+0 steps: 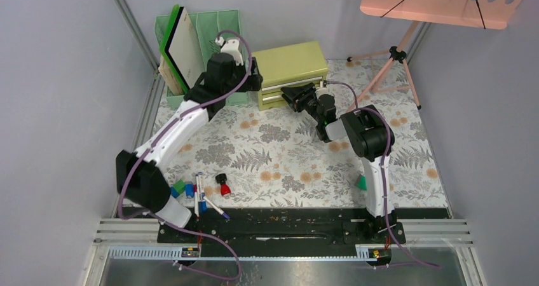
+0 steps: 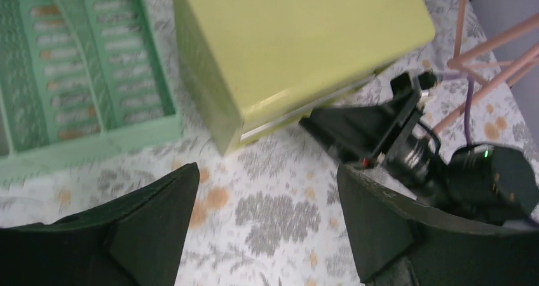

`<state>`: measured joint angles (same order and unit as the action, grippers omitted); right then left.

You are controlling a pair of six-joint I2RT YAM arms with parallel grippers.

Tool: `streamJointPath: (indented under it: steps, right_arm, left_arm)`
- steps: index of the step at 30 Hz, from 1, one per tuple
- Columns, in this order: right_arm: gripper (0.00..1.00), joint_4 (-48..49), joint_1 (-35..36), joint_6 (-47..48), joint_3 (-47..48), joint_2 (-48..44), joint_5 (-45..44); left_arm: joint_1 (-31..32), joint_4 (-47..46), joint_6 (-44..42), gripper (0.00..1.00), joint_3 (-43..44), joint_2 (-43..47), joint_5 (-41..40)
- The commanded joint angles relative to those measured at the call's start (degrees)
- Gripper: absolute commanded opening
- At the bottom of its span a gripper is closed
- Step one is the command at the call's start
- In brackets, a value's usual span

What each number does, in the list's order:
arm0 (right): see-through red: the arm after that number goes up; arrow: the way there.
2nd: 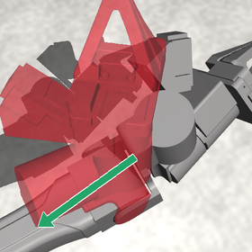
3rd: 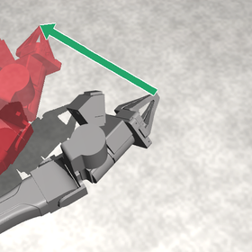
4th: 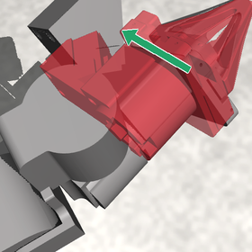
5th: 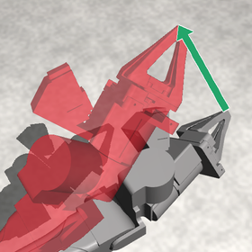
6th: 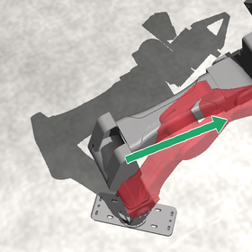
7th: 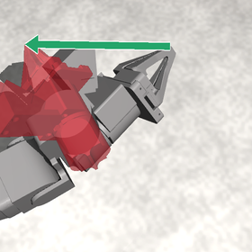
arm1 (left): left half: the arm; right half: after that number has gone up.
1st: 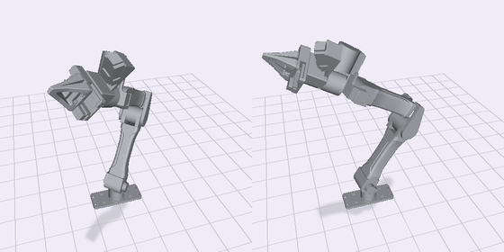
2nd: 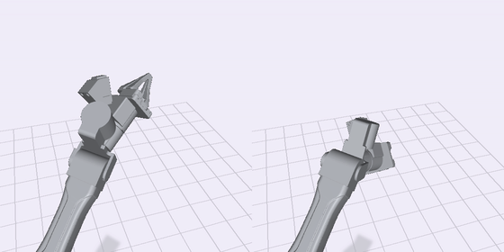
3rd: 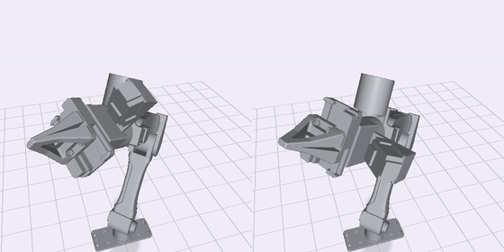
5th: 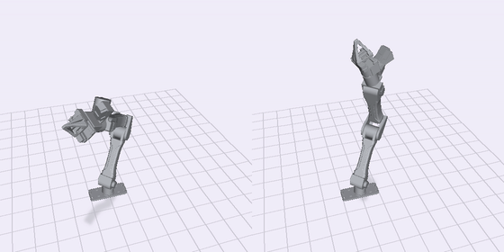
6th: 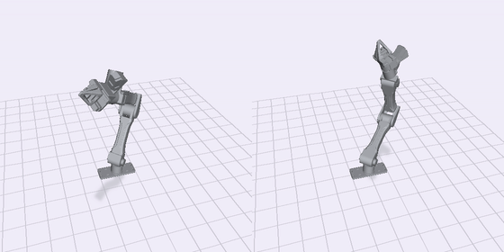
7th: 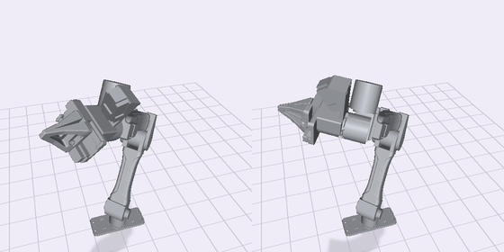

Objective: Organize the desk
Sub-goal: Open the drawer in the storage box.

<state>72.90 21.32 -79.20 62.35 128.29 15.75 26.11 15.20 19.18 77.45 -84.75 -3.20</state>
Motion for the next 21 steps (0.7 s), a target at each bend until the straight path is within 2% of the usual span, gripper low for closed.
streamJointPath:
  steps: [1, 9, 14, 21]
  right_arm:
    - [0.53, 4.5, -0.9, 0.3, 2.9, 1.2, 0.4]
    - [0.52, 5.7, -1.1, -0.1, 5.8, 2.5, 1.3]
    - [0.5, 6.1, -1.1, -0.1, 7.5, 3.6, 1.4]
    - [0.44, 6.1, -1.1, -0.2, 9.2, 5.2, 0.8]
  left_arm:
    - [-0.4, -1.7, -2.5, 0.8, 13.2, -9.9, 2.5]
    - [-0.6, 1.1, -3.4, 0.8, 32.0, -30.4, -4.0]
    - [-1.0, 2.4, -2.5, 0.79, 35.7, -36.2, -3.0]
    - [-1.0, 3.5, -3.1, 0.74, 35.7, -37.8, -1.6]
